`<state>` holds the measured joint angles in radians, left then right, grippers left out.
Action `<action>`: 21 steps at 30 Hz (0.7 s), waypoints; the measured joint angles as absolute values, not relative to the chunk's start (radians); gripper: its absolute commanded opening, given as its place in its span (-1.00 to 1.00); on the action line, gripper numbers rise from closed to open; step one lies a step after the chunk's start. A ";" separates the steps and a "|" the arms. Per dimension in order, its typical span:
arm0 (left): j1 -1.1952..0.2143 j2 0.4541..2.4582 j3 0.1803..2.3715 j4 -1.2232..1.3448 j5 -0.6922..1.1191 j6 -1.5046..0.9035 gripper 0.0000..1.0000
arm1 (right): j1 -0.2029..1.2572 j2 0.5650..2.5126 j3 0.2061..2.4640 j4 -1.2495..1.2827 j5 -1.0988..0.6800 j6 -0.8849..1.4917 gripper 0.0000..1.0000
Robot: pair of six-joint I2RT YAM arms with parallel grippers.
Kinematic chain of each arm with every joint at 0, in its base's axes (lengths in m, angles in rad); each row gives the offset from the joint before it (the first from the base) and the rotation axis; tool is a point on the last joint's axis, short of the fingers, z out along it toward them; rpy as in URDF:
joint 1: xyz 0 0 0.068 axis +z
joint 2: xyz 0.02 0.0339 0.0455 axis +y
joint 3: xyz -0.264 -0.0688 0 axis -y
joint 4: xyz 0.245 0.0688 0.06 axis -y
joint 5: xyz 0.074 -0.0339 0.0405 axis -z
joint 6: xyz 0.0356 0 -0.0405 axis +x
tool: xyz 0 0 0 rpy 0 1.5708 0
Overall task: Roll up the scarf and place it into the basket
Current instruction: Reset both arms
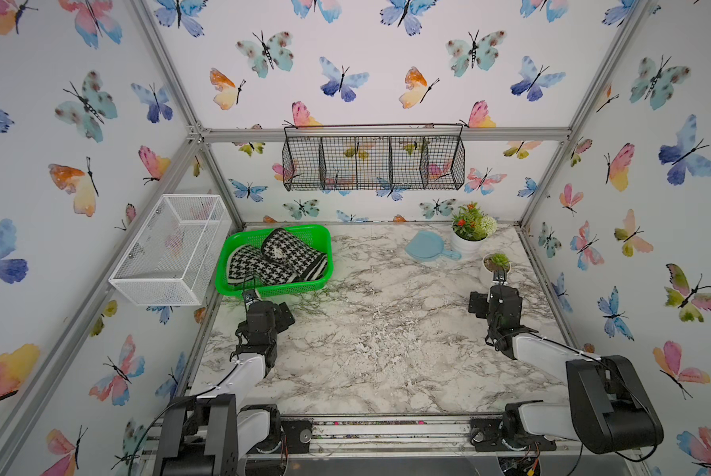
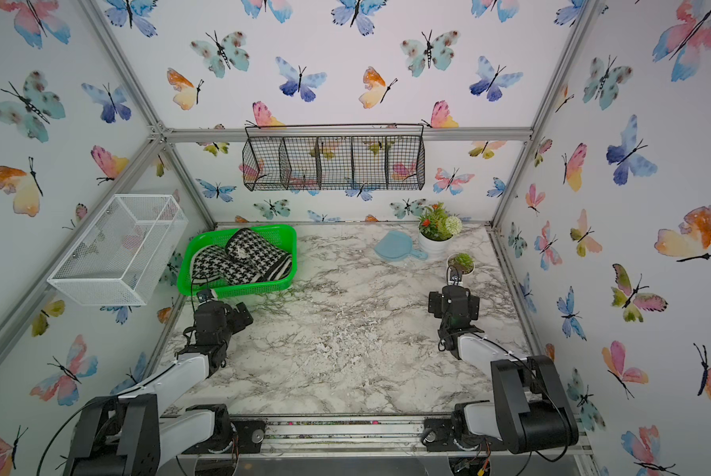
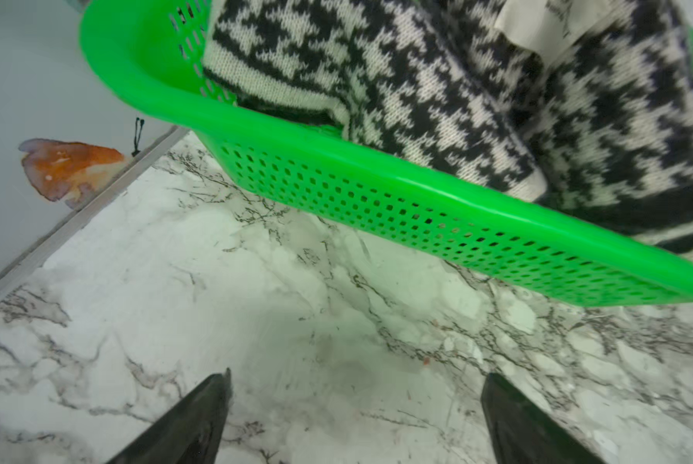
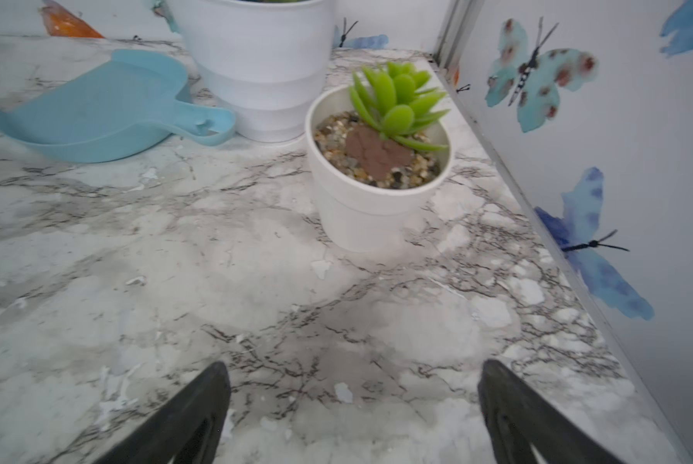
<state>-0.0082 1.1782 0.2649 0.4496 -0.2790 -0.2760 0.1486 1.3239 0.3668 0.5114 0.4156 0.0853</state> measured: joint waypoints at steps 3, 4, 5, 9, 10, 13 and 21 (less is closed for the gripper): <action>-0.024 1.212 0.202 0.639 -0.316 -0.221 0.97 | 0.137 1.340 0.321 0.599 0.467 0.085 0.98; -0.036 1.222 0.181 0.720 -0.327 -0.202 0.97 | 0.137 1.352 0.319 0.622 0.481 0.085 0.97; -0.044 1.242 0.160 0.810 -0.338 -0.186 0.97 | 0.137 1.362 0.319 0.653 0.490 0.080 0.97; -0.098 1.353 0.123 1.030 -0.377 -0.106 0.97 | 0.137 1.384 0.299 0.797 0.469 0.042 0.97; -0.112 1.359 0.131 1.040 -0.385 -0.091 0.97 | 0.137 1.383 0.292 0.822 0.447 0.038 0.97; -0.135 1.371 0.168 1.081 -0.404 -0.064 0.97 | 0.137 1.378 0.262 0.894 0.373 0.036 0.99; -0.135 1.396 0.188 1.127 -0.434 -0.041 0.97 | 0.136 1.588 0.223 1.162 0.284 0.026 0.99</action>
<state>-0.1349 1.3956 0.1883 1.1267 -0.4339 -0.0406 0.1364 1.5883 0.2234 1.1622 0.2836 0.0257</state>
